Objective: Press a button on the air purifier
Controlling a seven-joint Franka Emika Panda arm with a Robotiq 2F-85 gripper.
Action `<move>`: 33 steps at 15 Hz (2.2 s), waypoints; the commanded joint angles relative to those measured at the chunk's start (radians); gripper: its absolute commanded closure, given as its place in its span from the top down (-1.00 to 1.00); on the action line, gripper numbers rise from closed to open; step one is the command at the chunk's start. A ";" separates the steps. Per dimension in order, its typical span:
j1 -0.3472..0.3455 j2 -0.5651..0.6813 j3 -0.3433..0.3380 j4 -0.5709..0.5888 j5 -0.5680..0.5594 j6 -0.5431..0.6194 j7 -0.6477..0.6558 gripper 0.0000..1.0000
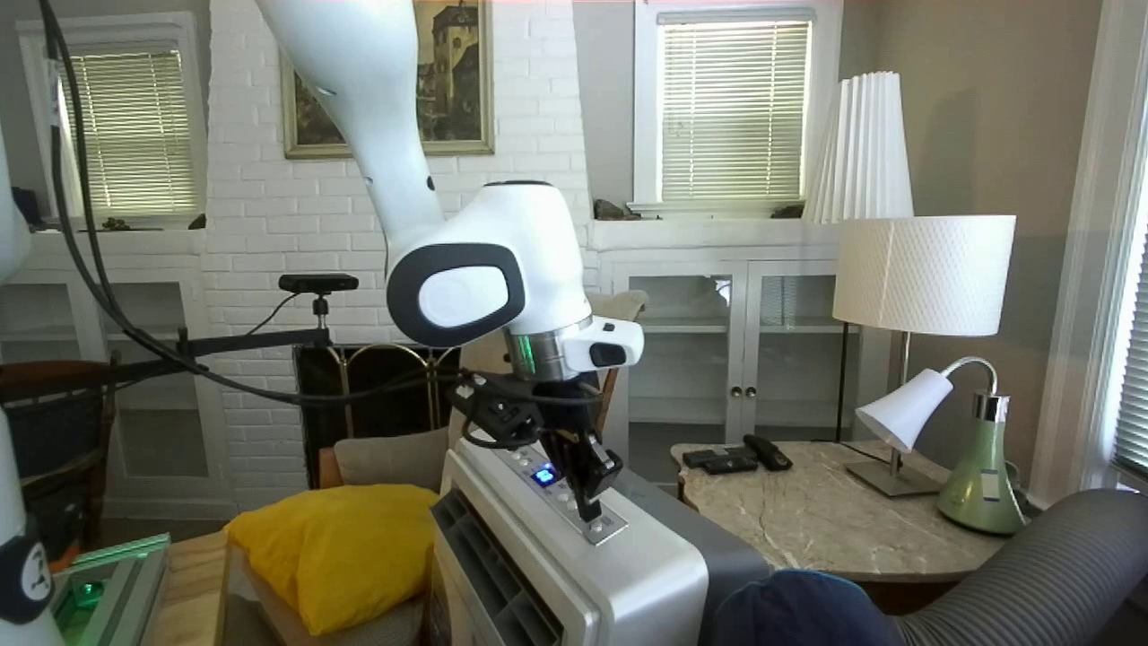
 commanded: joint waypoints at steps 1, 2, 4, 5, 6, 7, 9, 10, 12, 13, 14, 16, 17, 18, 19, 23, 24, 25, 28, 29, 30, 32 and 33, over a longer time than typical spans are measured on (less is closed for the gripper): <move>-0.003 0.014 -0.015 -0.003 -0.009 0.037 -0.006 -1.00; -0.003 0.015 -0.018 -0.003 -0.010 0.038 -0.006 -1.00; -0.005 0.014 -0.020 -0.003 -0.007 0.037 -0.008 -1.00; -0.005 0.015 -0.021 -0.004 -0.006 0.039 -0.009 -1.00; -0.003 0.016 -0.024 -0.004 -0.008 0.040 -0.008 -1.00; -0.004 0.016 -0.023 -0.005 -0.007 0.037 -0.010 -1.00; -0.002 0.016 -0.025 -0.008 -0.010 0.038 -0.011 -1.00; 0.000 0.015 -0.027 -0.009 -0.011 0.037 -0.010 -1.00; -0.006 0.013 -0.019 -0.010 -0.006 0.038 -0.016 -1.00; -0.007 0.012 -0.018 -0.010 -0.005 0.034 -0.017 -1.00; -0.013 0.011 -0.010 -0.010 0.000 0.034 -0.022 -1.00; -0.016 0.010 -0.003 -0.010 0.004 0.036 -0.024 -1.00; -0.020 0.009 0.004 -0.010 0.007 0.032 -0.029 -1.00; -0.020 0.009 0.006 -0.011 0.006 0.031 -0.029 -1.00; -0.018 0.011 0.007 -0.012 0.003 0.036 -0.029 -1.00; -0.008 0.028 -0.005 -0.009 -0.006 0.061 -0.024 -1.00; -0.007 0.029 -0.008 -0.008 -0.008 0.063 -0.022 -1.00; -0.008 0.030 -0.008 -0.008 -0.007 0.064 -0.022 -1.00; -0.008 0.031 -0.008 -0.007 -0.006 0.062 -0.021 -1.00; -0.008 0.032 -0.007 -0.008 -0.006 0.064 -0.022 -1.00; -0.006 0.038 -0.008 -0.007 -0.008 0.069 -0.021 -1.00; -0.007 0.054 -0.003 -0.003 -0.007 0.083 -0.024 -1.00; 0.005 0.065 -0.016 -0.001 -0.015 0.097 -0.018 -1.00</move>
